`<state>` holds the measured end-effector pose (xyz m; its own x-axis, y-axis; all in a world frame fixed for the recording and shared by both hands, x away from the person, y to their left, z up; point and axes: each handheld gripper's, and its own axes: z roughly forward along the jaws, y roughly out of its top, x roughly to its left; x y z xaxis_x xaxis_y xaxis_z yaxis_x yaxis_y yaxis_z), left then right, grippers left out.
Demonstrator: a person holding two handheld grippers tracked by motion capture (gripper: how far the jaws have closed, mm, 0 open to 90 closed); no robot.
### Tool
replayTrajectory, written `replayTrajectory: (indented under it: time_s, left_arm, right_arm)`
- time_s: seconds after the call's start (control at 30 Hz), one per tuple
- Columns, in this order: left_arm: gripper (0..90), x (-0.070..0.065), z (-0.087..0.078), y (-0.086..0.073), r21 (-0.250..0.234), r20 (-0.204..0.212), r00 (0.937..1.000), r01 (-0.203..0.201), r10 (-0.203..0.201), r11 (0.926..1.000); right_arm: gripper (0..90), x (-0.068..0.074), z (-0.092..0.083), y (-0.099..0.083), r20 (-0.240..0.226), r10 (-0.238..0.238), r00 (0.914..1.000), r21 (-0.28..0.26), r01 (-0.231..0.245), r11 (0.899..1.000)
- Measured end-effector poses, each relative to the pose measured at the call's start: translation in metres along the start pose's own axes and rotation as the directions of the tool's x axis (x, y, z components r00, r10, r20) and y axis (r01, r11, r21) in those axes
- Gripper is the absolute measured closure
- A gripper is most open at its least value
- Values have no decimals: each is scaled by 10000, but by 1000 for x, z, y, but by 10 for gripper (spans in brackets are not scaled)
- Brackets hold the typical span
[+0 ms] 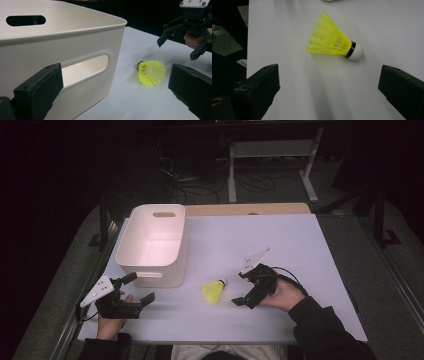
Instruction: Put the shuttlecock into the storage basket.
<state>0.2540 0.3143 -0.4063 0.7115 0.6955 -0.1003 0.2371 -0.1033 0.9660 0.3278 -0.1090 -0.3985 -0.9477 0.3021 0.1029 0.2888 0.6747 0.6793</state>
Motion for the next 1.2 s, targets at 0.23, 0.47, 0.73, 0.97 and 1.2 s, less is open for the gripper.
replayTrajectory:
  time_s: [0.23, 0.47, 0.73, 0.97, 1.2]
  left_arm:
    - [0, 0, 0, 0, -26, -3, 10000, 21, -21, 10000]
    - [0, 0, 0, 0, -32, 3, 10000, 27, -27, 10000]
    - [0, 0, 0, 0, -39, 19, 10000, 38, -38, 10000]
    - [0, 0, 0, 0, -30, 18, 10000, 42, -42, 10000]
    - [0, 0, 0, 0, -21, 30, 10000, 48, -47, 10000]
  right_arm:
    - [133, -1, 4, 2, -205, -95, 9997, 66, 96, 9999]
    - [182, 0, 11, 4, -412, -264, 9988, 404, 281, 9988]
    - [291, 2, 15, 5, -589, -592, 9965, 604, 628, 9962]
    - [480, 3, 17, 5, -836, -779, 9934, 682, 837, 9942]
    - [652, 4, 22, 6, -1078, -963, 9895, 867, 1059, 9906]
